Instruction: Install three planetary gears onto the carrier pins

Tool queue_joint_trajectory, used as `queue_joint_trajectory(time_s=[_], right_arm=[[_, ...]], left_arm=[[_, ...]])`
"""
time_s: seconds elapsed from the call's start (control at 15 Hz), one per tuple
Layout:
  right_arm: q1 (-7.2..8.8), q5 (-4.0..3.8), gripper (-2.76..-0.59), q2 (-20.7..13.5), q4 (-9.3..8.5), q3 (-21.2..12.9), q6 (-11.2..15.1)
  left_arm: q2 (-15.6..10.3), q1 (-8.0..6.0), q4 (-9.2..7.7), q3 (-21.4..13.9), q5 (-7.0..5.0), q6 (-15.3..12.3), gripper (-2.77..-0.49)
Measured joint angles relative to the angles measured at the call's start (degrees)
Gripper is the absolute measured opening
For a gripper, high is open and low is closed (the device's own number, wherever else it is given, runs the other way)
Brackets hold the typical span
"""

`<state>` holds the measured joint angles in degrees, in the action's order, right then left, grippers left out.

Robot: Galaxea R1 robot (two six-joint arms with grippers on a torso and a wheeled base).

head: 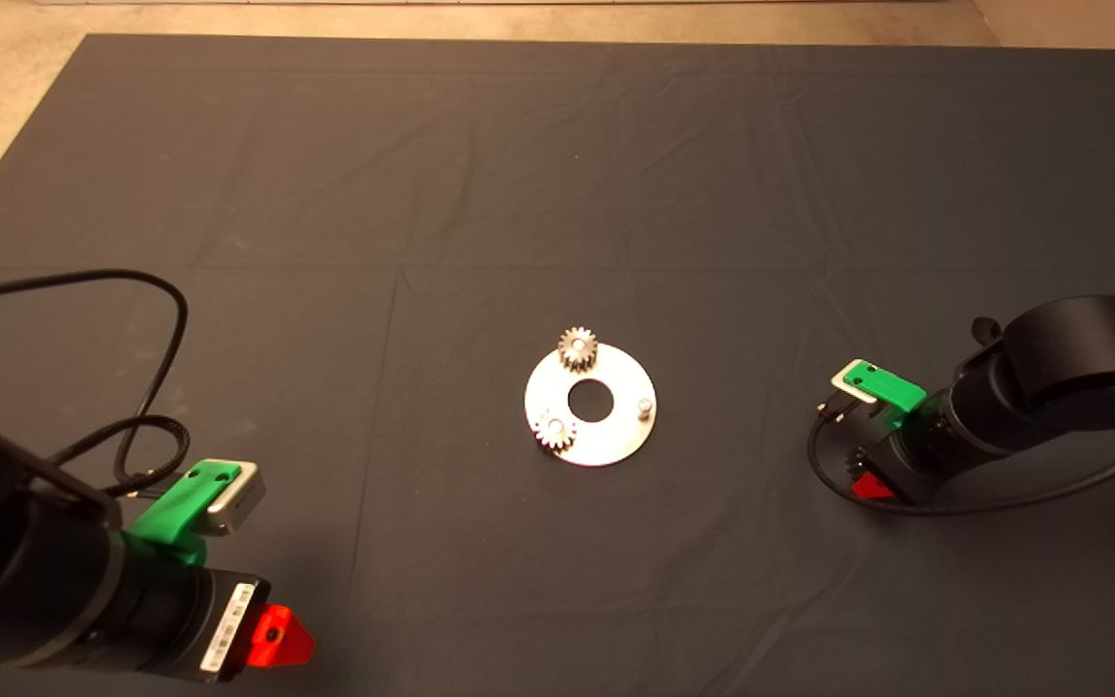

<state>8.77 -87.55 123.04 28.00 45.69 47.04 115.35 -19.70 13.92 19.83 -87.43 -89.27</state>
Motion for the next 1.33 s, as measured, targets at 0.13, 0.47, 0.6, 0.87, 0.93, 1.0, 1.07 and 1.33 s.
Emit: queue_joint_trajectory(time_s=[0.13,0.47,0.6,0.87,0.93,1.0,1.07,1.33], right_arm=[[0.0,0.01,-1.77,0.0,-0.02,0.09,0.0],[0.0,0.01,-1.97,0.0,0.0,0.2,-0.02],[0.02,0.01,-2.01,0.0,-0.02,0.23,-0.02],[0.02,0.16,-2.19,0.0,-0.22,0.23,-0.01],[0.0,0.16,-2.21,0.0,-0.25,0.23,-0.02],[0.01,0.16,-2.21,0.0,-0.26,0.23,-0.02],[0.02,0.16,-2.24,0.0,-0.3,0.23,0.0],[0.11,0.14,-2.28,0.02,-0.39,0.23,0.0]], left_arm=[[0.0,0.02,-0.01,0.0,0.0,0.0,-0.5],[0.0,0.0,-0.01,0.0,0.0,0.0,-0.5],[0.0,0.01,-0.01,0.0,0.0,0.0,-0.5],[0.0,0.01,-0.04,0.0,0.0,0.0,-0.5],[0.0,0.01,-0.01,0.0,0.0,0.0,-0.5],[0.0,0.02,-0.02,0.0,0.0,0.0,-0.5],[0.0,0.02,-0.02,0.0,0.0,0.0,-0.5],[0.0,0.02,-0.03,0.0,0.0,0.0,-0.5]])
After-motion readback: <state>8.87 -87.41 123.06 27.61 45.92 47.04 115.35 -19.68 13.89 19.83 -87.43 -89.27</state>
